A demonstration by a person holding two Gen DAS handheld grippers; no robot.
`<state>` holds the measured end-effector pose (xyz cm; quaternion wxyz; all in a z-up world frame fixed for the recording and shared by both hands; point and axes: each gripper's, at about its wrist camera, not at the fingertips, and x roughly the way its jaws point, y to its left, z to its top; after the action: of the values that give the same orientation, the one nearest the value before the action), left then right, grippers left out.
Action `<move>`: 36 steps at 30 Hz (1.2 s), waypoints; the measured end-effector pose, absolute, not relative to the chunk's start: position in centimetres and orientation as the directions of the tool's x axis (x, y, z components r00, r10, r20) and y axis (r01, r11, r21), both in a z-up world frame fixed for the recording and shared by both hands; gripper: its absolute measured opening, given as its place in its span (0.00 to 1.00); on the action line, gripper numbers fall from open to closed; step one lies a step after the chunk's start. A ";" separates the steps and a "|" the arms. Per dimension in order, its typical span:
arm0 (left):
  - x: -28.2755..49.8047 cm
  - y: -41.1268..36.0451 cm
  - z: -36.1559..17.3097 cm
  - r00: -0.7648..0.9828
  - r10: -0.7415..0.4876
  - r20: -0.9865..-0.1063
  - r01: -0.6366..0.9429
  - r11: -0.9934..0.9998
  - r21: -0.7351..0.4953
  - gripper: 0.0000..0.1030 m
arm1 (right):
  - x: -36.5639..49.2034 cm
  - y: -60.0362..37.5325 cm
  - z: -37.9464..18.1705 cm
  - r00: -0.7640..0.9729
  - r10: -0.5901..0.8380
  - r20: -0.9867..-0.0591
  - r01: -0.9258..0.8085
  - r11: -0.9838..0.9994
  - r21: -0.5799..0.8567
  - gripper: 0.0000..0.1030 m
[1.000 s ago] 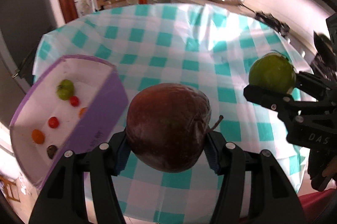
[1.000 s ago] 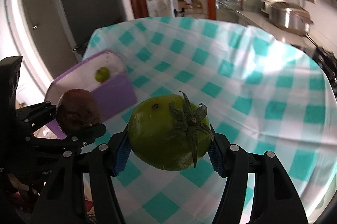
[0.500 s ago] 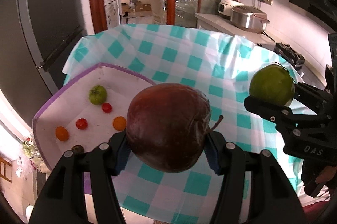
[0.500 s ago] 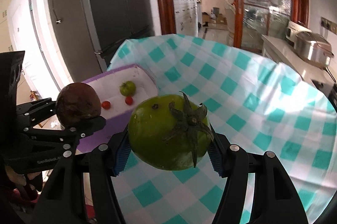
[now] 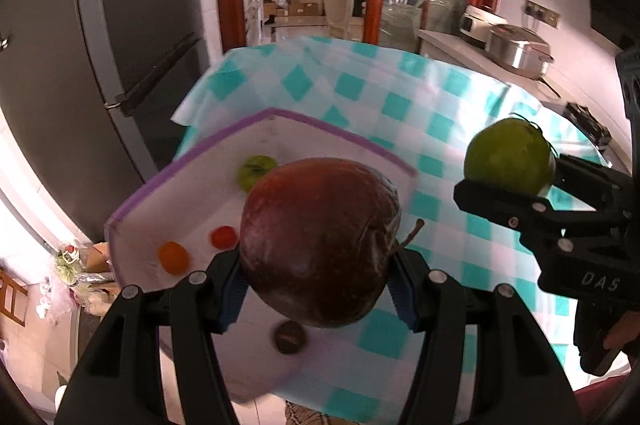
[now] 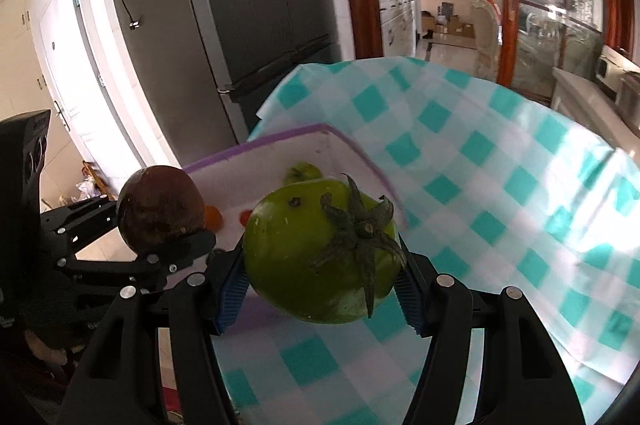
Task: Organize fruits
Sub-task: 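Carry the dark red apple and green tomato over the white box with both tools, then open both tools to drop the dark apple and green tomato into the box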
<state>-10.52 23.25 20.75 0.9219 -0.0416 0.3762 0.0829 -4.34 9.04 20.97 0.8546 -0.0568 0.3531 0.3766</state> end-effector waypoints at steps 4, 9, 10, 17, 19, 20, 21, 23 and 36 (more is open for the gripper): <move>-9.4 27.9 19.8 0.674 0.132 -0.727 -0.215 0.976 -0.023 0.58 | -2.4 12.7 20.2 0.442 0.600 -0.667 -0.680 0.709 0.187 0.60; -7.5 32.7 18.0 0.624 0.132 -0.770 -0.251 0.967 -0.038 0.58 | 0.3 16.8 18.4 0.402 0.574 -0.714 -0.674 0.713 0.193 0.60; -6.9 33.6 17.5 0.609 0.131 -0.782 -0.258 0.965 -0.040 0.58 | 0.8 17.6 18.1 0.392 0.566 -0.725 -0.677 0.711 0.189 0.60; -2.5 36.4 13.5 0.483 0.092 -0.871 -0.251 0.967 -0.037 0.58 | 5.6 22.9 13.1 0.295 0.418 -0.859 -0.650 0.747 0.140 0.60; -1.3 36.1 12.0 0.429 0.058 -0.901 -0.207 0.978 -0.036 0.58 | 6.3 24.2 11.4 0.265 0.357 -0.896 -0.651 0.752 0.108 0.60; -0.8 35.8 11.3 0.408 0.052 -0.912 -0.186 0.982 -0.027 0.58 | 6.8 24.8 10.4 0.243 0.326 -0.913 -0.657 0.748 0.092 0.60; -0.3 35.3 10.6 0.383 0.046 -0.923 -0.155 0.988 -0.015 0.58 | 7.0 25.3 9.5 0.221 0.299 -0.928 -0.665 0.742 0.081 0.60; 0.5 34.5 9.3 0.319 0.019 -0.948 -0.105 0.994 -0.016 0.58 | 7.5 26.2 7.8 0.182 0.239 -0.954 -0.680 0.731 0.053 0.60; 3.4 34.4 5.7 0.167 0.012 -0.986 -0.082 0.997 -0.001 0.58 | 9.8 28.0 4.4 0.018 0.070 -0.997 -0.682 0.730 0.039 0.60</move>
<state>3.45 34.39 5.66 0.7635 -0.0270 0.6446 0.0308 9.80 27.95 4.44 0.6725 -0.2382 0.6426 0.2794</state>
